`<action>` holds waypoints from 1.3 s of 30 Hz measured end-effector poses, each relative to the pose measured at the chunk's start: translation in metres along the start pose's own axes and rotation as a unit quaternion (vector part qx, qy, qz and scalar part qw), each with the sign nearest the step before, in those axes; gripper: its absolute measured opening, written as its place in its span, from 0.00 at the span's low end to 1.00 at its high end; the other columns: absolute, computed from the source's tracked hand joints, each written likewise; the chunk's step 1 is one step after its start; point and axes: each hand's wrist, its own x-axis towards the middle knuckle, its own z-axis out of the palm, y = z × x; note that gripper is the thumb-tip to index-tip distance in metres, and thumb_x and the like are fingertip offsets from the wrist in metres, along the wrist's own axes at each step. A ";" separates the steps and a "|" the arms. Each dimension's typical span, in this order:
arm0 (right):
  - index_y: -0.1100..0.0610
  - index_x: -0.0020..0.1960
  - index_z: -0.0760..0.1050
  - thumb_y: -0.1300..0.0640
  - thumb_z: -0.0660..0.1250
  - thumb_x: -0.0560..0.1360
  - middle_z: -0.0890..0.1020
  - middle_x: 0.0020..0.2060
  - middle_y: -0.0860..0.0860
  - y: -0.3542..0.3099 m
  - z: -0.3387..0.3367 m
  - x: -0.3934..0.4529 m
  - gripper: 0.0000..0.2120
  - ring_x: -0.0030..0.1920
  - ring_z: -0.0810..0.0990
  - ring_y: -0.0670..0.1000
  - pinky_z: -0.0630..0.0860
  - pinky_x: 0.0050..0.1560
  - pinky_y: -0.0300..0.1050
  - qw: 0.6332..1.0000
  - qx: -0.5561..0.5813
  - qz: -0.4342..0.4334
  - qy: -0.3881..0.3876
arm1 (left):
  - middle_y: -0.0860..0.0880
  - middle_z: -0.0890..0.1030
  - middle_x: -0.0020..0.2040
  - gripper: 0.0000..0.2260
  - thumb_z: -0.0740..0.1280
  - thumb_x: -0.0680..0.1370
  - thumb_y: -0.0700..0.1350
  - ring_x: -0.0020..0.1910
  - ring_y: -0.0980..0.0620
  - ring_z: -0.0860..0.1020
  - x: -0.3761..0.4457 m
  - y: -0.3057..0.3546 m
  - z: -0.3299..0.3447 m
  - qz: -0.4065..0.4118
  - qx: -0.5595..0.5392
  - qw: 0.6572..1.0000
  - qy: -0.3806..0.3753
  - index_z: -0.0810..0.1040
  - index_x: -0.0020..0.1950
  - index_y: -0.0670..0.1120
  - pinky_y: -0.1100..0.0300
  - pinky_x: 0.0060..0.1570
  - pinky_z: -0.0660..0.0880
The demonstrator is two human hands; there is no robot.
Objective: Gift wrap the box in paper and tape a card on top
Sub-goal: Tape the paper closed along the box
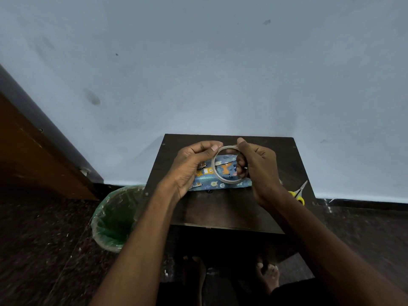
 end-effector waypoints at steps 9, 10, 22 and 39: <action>0.66 0.46 0.84 0.51 0.63 0.85 0.73 0.27 0.52 -0.003 0.000 0.000 0.21 0.26 0.72 0.47 0.66 0.26 0.39 0.998 0.006 0.065 -0.015 | 0.43 0.88 0.58 0.11 0.75 0.75 0.49 0.58 0.48 0.85 -0.001 -0.001 0.000 0.012 0.026 1.000 0.003 0.88 0.53 0.43 0.51 0.64 0.81; 0.64 0.45 0.84 0.51 0.63 0.85 0.72 0.27 0.52 -0.003 0.000 -0.001 0.20 0.27 0.72 0.48 0.65 0.26 0.39 0.997 0.011 0.073 -0.019 | 0.44 0.88 0.57 0.09 0.75 0.76 0.48 0.57 0.49 0.85 -0.002 -0.002 0.000 0.011 0.028 1.000 0.001 0.88 0.52 0.45 0.53 0.62 0.82; 0.69 0.63 0.79 0.56 0.60 0.83 0.79 0.31 0.57 -0.014 0.003 0.000 0.19 0.20 0.66 0.46 0.56 0.18 0.35 0.950 0.048 0.248 -0.181 | 0.50 0.88 0.58 0.10 0.69 0.78 0.51 0.57 0.47 0.84 -0.001 -0.004 0.003 0.027 0.033 0.999 0.006 0.83 0.51 0.46 0.55 0.60 0.81; 0.65 0.50 0.83 0.61 0.71 0.79 0.84 0.36 0.60 -0.011 0.013 -0.011 0.06 0.31 0.81 0.52 0.74 0.28 0.40 0.984 0.084 0.144 -0.058 | 0.46 0.88 0.55 0.24 0.64 0.79 0.63 0.54 0.52 0.86 -0.003 0.003 0.007 -0.011 0.013 1.000 0.000 0.86 0.58 0.45 0.60 0.54 0.81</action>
